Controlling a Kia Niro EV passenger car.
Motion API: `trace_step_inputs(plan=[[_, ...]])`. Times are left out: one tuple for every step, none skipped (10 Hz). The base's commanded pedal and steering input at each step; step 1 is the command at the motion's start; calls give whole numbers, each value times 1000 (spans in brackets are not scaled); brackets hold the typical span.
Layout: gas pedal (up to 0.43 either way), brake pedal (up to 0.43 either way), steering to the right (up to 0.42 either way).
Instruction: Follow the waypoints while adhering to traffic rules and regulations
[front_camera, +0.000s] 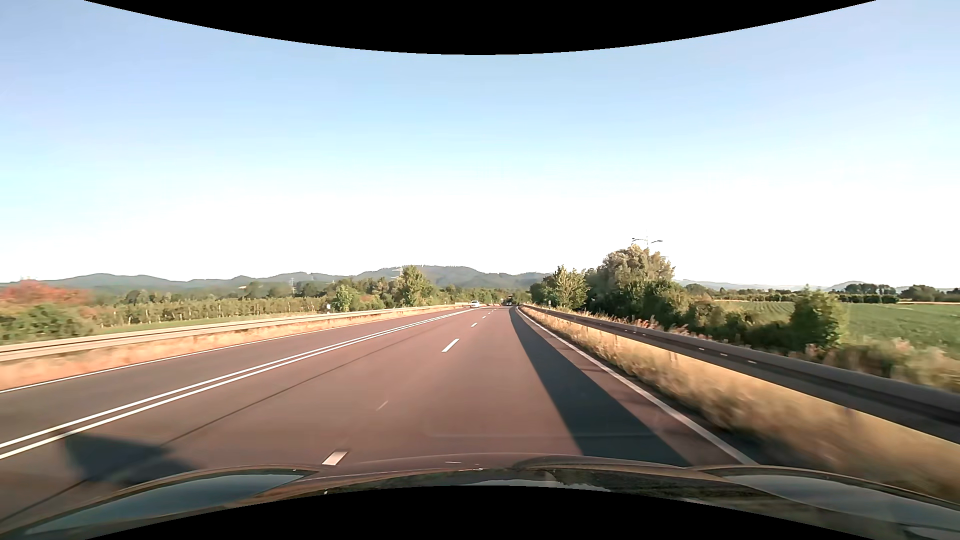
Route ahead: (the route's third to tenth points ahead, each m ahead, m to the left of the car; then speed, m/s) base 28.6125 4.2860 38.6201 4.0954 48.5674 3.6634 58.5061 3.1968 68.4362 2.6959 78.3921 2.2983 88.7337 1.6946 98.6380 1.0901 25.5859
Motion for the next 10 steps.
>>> trace_step_inputs(plan=[[228, 0, 3], [228, 0, 3], [228, 0, 3], [228, 0, 3], [228, 0, 3], [228, 0, 3], [228, 0, 3], [228, 0, 3], [228, 0, 3], [228, 0, 3]])
